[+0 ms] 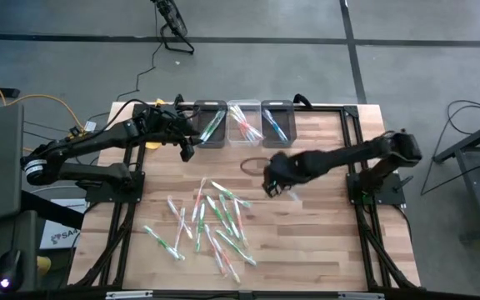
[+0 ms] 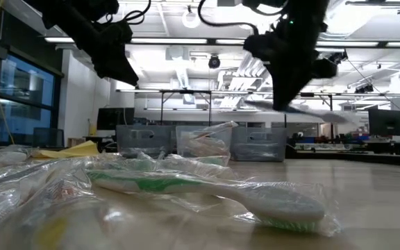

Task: Pick & Place Toothbrushes
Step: Put the blue toothbrush into the right black bin

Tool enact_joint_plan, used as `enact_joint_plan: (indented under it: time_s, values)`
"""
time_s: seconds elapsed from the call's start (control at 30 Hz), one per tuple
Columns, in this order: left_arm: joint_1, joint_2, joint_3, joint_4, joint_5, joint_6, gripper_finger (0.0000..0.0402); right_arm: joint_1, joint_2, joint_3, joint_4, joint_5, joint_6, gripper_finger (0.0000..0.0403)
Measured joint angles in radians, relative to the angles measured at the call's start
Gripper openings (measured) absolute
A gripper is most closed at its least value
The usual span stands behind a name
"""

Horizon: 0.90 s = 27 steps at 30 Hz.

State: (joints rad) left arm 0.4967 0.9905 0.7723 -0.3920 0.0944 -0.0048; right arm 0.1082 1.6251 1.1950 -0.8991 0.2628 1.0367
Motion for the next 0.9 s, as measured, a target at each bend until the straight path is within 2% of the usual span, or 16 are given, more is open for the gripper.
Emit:
enact_joint_plan:
  time_s: [0.23, 0.43, 0.57, 0.73, 0.9]
  values:
    - [0.000, 0.000, 0.000, 0.000, 0.001, -0.011, 0.0147, -0.240, -0.115, 0.002, 0.053, 0.001, -0.362, 0.0010]
    - [0.000, 0.000, 0.000, 0.000, 0.002, -0.029, 0.0147, -0.444, -0.109, 0.002, 0.157, -0.016, -0.625, 0.0010]
    - [0.000, 0.000, 0.000, 0.000, 0.002, -0.043, 0.0147, -0.562, -0.091, 0.002, 0.273, -0.072, -0.774, 0.0011]
    - [0.000, 0.000, 0.000, 0.000, 0.002, -0.058, 0.0147, -0.669, -0.095, 0.004, 0.399, -0.148, -0.831, 0.0011]
    - [0.000, 0.000, 0.000, 0.000, 0.002, -0.071, 0.0147, -0.741, -0.029, 0.005, 0.441, -0.227, -0.833, 0.0011]
